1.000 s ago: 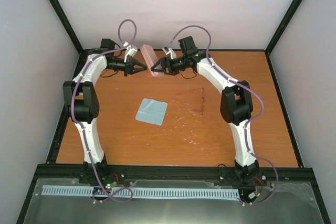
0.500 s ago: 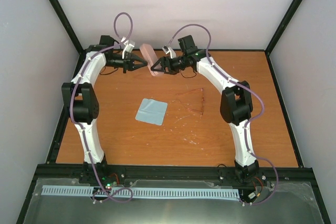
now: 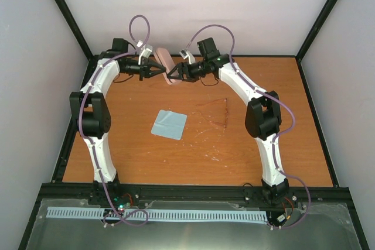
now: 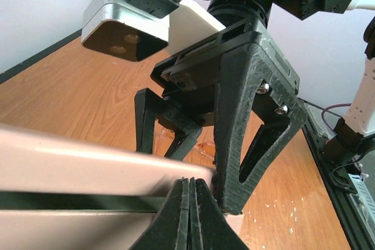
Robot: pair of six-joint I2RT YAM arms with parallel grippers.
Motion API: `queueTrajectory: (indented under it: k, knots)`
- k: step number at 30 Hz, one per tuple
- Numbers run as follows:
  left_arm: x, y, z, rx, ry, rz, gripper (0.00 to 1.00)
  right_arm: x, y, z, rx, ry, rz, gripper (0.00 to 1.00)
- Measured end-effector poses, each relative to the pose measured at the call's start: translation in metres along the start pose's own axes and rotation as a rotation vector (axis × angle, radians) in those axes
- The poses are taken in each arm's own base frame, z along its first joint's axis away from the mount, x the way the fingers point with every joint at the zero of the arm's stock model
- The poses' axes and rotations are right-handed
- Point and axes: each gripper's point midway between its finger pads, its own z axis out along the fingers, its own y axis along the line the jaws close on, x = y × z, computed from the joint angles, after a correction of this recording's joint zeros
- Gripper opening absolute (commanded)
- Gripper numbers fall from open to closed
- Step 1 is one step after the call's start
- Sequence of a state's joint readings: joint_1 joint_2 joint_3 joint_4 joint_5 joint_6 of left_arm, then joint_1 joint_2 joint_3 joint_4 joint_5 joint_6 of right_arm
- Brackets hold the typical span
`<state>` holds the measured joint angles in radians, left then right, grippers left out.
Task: Organize the sunglasses
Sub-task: Open the sunglasses case.
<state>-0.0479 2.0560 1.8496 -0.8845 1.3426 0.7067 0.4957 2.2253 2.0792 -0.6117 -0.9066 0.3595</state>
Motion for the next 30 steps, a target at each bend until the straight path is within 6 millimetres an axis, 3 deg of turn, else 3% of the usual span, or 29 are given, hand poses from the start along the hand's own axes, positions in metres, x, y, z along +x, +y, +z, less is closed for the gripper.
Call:
queueTrajectory:
  k: [30]
  knots:
    - [0.041,0.023,0.000,-0.072,0.062,-0.023,0.01,0.006,-0.015,0.000,0.005,0.003,0.102,0.03]
